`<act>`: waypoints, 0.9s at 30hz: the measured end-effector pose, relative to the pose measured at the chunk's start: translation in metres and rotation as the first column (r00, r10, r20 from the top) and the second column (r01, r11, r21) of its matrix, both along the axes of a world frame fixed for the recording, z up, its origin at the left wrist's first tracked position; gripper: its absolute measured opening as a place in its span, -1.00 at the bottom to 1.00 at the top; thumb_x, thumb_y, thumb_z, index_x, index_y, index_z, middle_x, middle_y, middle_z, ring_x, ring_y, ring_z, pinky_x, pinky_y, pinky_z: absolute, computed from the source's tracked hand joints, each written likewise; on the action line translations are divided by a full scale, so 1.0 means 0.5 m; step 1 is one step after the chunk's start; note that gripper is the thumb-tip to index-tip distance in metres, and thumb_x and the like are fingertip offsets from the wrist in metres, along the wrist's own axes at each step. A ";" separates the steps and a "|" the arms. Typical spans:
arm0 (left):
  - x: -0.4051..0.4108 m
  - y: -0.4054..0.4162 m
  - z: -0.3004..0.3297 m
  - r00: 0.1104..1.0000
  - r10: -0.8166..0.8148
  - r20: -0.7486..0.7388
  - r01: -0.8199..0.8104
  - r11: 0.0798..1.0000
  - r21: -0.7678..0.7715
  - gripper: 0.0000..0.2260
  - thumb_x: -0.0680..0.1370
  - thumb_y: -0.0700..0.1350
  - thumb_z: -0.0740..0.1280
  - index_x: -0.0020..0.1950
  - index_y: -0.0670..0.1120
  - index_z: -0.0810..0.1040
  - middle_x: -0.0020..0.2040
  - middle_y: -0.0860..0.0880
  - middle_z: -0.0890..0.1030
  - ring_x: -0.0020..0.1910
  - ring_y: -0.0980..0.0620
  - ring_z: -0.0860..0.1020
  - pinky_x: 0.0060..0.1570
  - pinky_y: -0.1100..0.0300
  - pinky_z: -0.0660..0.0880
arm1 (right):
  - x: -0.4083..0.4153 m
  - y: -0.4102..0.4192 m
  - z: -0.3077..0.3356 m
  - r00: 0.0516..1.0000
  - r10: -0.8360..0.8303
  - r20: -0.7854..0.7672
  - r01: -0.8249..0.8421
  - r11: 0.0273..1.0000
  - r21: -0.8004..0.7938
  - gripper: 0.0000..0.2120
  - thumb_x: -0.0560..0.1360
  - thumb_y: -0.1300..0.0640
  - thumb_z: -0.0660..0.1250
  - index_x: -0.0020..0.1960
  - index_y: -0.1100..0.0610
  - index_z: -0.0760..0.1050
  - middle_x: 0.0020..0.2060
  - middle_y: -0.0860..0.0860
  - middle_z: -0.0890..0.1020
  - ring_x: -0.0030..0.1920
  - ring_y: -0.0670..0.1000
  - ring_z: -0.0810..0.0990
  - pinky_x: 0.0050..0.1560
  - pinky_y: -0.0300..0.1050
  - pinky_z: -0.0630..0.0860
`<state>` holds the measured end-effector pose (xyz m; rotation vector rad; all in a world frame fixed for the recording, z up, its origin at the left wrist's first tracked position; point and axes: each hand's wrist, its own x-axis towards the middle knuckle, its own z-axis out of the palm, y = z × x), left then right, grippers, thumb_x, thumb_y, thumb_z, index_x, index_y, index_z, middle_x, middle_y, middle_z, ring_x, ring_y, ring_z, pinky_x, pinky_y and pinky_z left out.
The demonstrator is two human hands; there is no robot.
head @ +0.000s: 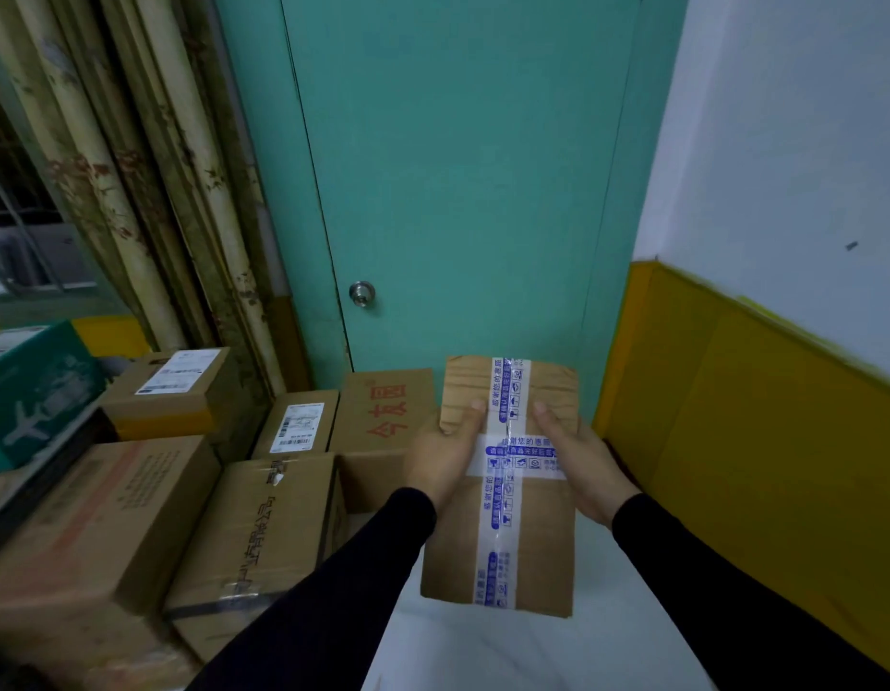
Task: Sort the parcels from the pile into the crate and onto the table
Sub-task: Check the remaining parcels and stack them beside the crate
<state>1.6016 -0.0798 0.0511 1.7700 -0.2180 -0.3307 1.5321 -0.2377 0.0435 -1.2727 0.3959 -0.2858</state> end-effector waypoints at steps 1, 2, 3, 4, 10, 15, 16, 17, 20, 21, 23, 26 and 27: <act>-0.002 0.002 0.002 1.000 -0.014 0.000 0.014 1.000 -0.003 -0.60 0.49 0.39 0.33 0.05 0.09 0.63 -0.01 0.11 0.72 0.03 0.04 0.67 0.25 -0.06 0.55 | -0.002 0.002 0.005 1.000 0.007 0.002 -0.007 1.000 -0.014 -0.72 0.61 -0.02 0.34 0.27 0.06 0.54 0.08 0.09 0.74 0.10 0.12 0.72 0.25 0.20 0.58; -0.001 0.004 0.003 1.000 -0.028 -0.006 0.028 1.000 -0.008 -0.58 0.47 0.41 0.33 0.04 0.11 0.63 -0.03 0.11 0.73 0.03 0.05 0.68 0.24 -0.06 0.55 | -0.002 0.001 0.010 1.000 0.018 0.009 -0.018 1.000 -0.024 -0.73 0.62 -0.02 0.33 0.26 0.06 0.54 0.08 0.09 0.74 0.09 0.12 0.72 0.24 0.19 0.58; 0.003 0.005 0.005 0.999 -0.045 -0.010 0.045 0.999 -0.016 -0.58 0.47 0.41 0.33 0.05 0.11 0.64 -0.04 0.12 0.74 0.02 0.06 0.69 0.23 -0.07 0.56 | -0.003 -0.001 0.015 0.999 0.034 0.017 -0.034 0.999 -0.035 -0.74 0.62 -0.01 0.33 0.26 0.06 0.55 0.08 0.10 0.74 0.09 0.12 0.72 0.23 0.18 0.58; 0.004 0.005 0.008 0.998 -0.056 -0.012 0.056 0.998 -0.022 -0.60 0.49 0.39 0.33 0.05 0.11 0.65 -0.06 0.13 0.74 0.00 0.07 0.70 0.22 -0.06 0.57 | -0.002 -0.003 0.018 0.999 0.042 0.025 -0.041 0.998 -0.050 -0.75 0.62 -0.01 0.33 0.25 0.05 0.56 0.08 0.10 0.74 0.09 0.12 0.72 0.22 0.18 0.59; 0.004 0.000 0.016 0.999 -0.017 -0.045 0.014 0.997 -0.069 -0.71 0.55 0.28 0.35 0.01 0.09 0.64 -0.12 0.12 0.74 -0.04 0.08 0.70 0.20 -0.01 0.58 | -0.002 -0.014 0.031 0.999 0.018 -0.030 -0.022 0.992 -0.121 -0.68 0.65 -0.14 0.21 0.22 0.01 0.59 0.01 0.03 0.76 0.01 0.03 0.74 0.12 0.04 0.62; 0.047 0.037 0.044 0.962 -0.083 -0.259 0.004 0.957 -0.291 -0.48 0.45 0.33 0.43 0.19 -0.04 0.64 0.04 -0.10 0.74 0.07 -0.14 0.71 0.24 -0.15 0.57 | -0.002 -0.051 0.024 0.995 -0.065 -0.074 0.040 0.953 -0.300 -0.71 0.70 0.11 0.20 0.30 0.27 0.51 0.21 0.11 0.62 0.13 0.00 0.61 0.14 -0.33 0.52; 0.054 0.045 0.052 0.956 -0.087 -0.279 0.000 0.954 -0.299 -0.56 0.50 0.29 0.40 0.16 -0.03 0.64 0.05 -0.12 0.74 0.08 -0.16 0.70 0.23 -0.18 0.56 | 0.002 -0.057 0.019 0.996 -0.077 -0.053 0.059 0.955 -0.289 -0.69 0.69 0.11 0.23 0.35 0.25 0.49 0.25 0.08 0.61 0.20 0.03 0.60 0.23 -0.26 0.51; 0.062 0.050 0.058 0.954 -0.091 -0.286 0.002 0.955 -0.297 -0.63 0.55 0.25 0.36 0.13 -0.02 0.63 0.06 -0.13 0.73 0.09 -0.17 0.69 0.23 -0.19 0.56 | 0.003 -0.058 0.017 0.997 -0.063 -0.036 0.050 0.962 -0.270 -0.66 0.69 0.07 0.24 0.40 0.21 0.49 0.28 0.06 0.61 0.23 0.03 0.61 0.29 -0.15 0.52; 0.075 0.063 0.060 0.949 -0.094 -0.302 -0.003 0.952 -0.307 -0.70 0.63 0.16 0.28 0.13 -0.03 0.63 0.08 -0.16 0.73 0.02 -0.15 0.69 0.17 -0.16 0.59 | 0.006 -0.042 0.020 0.999 0.029 -0.023 -0.033 0.971 -0.237 -0.56 0.61 -0.11 0.31 0.42 0.00 0.34 0.20 -0.08 0.60 0.05 -0.19 0.59 0.05 -0.30 0.53; 0.076 0.068 0.057 0.945 -0.094 -0.312 -0.008 0.951 -0.310 -0.70 0.64 0.15 0.27 0.15 -0.04 0.62 0.05 -0.15 0.73 -0.01 -0.13 0.70 0.11 -0.12 0.61 | 0.006 -0.040 0.019 0.998 0.051 -0.044 -0.059 0.975 -0.216 -0.40 0.52 -0.22 0.36 0.44 0.00 0.30 0.21 -0.08 0.58 0.08 -0.18 0.57 0.06 -0.29 0.51; 0.075 0.079 0.051 0.948 -0.081 -0.307 -0.017 0.952 -0.306 -0.68 0.65 0.14 0.27 0.22 -0.05 0.59 0.04 -0.14 0.74 -0.01 -0.13 0.70 0.05 -0.09 0.63 | 0.012 -0.042 0.013 0.992 0.070 -0.101 -0.089 0.976 -0.201 -0.11 0.32 -0.45 0.39 0.48 0.00 0.28 0.36 -0.05 0.53 0.25 -0.09 0.54 0.25 -0.14 0.43; 0.067 0.080 0.044 0.981 0.031 -0.191 -0.070 0.976 -0.206 -0.62 0.65 0.15 0.28 0.36 -0.04 0.44 0.19 -0.11 0.67 0.03 -0.07 0.66 0.03 0.05 0.60 | 0.022 -0.044 -0.001 0.972 0.103 -0.212 -0.133 0.982 -0.132 -0.07 0.40 -0.48 0.32 0.58 -0.01 0.17 0.44 -0.07 0.44 0.32 -0.04 0.48 0.33 -0.05 0.34; 0.062 0.080 0.043 0.993 0.087 -0.077 -0.096 0.988 -0.121 -0.57 0.64 0.16 0.28 0.44 0.00 0.37 0.27 -0.09 0.61 0.06 -0.02 0.62 0.05 0.11 0.55 | 0.026 -0.041 -0.005 0.968 0.108 -0.228 -0.135 0.986 -0.102 -0.22 0.48 -0.41 0.29 0.54 -0.01 0.24 0.36 -0.05 0.48 0.21 -0.08 0.52 0.24 -0.10 0.36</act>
